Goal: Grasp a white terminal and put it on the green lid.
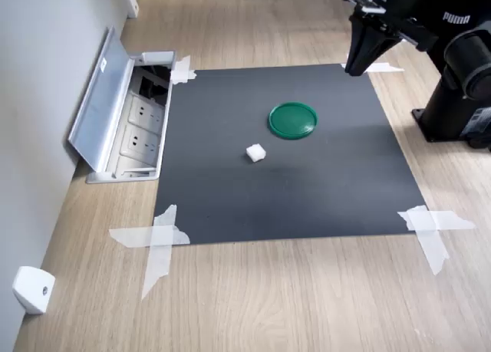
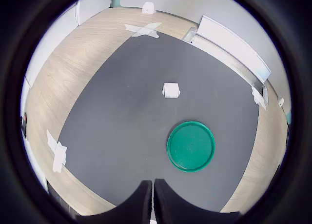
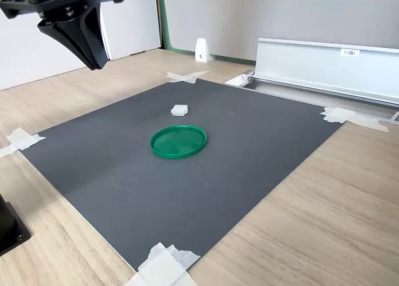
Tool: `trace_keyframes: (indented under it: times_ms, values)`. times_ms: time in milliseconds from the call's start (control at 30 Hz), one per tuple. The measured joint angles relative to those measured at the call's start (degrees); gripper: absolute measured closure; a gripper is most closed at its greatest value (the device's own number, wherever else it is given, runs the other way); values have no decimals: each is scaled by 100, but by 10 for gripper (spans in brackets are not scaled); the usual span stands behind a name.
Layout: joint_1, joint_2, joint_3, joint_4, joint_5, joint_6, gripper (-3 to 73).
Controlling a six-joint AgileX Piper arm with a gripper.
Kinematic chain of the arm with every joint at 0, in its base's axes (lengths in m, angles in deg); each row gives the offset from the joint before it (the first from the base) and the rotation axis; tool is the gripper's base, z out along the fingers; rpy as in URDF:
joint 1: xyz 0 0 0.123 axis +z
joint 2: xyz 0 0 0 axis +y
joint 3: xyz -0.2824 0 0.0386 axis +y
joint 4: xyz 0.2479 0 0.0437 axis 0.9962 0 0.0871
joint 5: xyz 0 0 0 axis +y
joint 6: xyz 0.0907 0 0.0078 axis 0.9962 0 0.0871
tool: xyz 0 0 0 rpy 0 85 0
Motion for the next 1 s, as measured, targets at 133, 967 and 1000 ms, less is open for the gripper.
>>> trace_keyframes:
  times_ms: [133,967,1000]
  values:
    - [0,0,0,0,0,0,704]
    - [0,0,0,0,4,-45,704]
    - [0,0,0,0,4,-91,704]
